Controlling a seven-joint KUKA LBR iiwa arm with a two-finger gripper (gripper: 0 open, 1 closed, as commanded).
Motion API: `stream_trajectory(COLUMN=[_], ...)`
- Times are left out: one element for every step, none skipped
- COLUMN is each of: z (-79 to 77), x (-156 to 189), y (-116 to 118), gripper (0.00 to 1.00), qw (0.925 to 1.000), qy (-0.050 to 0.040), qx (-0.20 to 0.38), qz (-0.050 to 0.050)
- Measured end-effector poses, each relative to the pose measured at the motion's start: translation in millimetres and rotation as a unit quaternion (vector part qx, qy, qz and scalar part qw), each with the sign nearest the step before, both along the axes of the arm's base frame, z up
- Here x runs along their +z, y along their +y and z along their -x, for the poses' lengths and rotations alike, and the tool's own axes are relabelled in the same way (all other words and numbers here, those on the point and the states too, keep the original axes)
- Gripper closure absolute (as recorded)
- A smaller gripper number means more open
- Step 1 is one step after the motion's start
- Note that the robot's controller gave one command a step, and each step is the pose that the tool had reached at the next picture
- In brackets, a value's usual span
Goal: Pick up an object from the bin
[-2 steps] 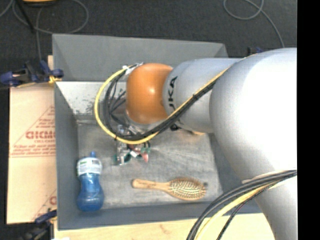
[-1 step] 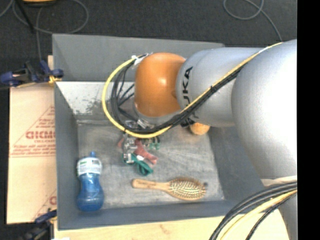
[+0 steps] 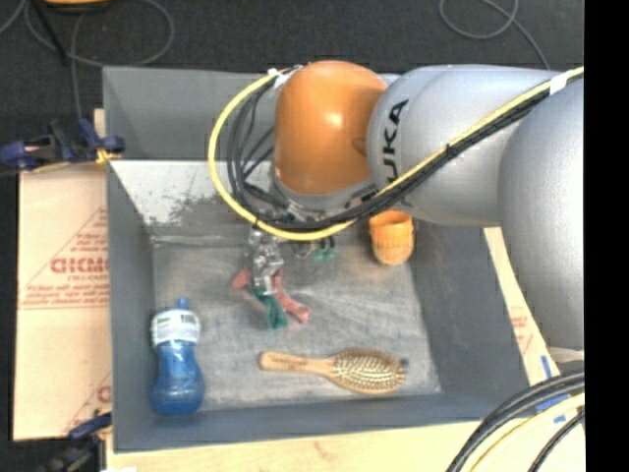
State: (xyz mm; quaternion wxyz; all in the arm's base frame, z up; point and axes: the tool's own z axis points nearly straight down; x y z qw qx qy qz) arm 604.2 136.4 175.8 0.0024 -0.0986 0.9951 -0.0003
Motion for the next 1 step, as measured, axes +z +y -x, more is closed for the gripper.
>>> stream_trajectory(z=[10.7], x=[60.4], y=[-5.2], gripper=[1.00], qw=[1.0000], qy=[0.0029], qx=[0.001], qz=[-0.001])
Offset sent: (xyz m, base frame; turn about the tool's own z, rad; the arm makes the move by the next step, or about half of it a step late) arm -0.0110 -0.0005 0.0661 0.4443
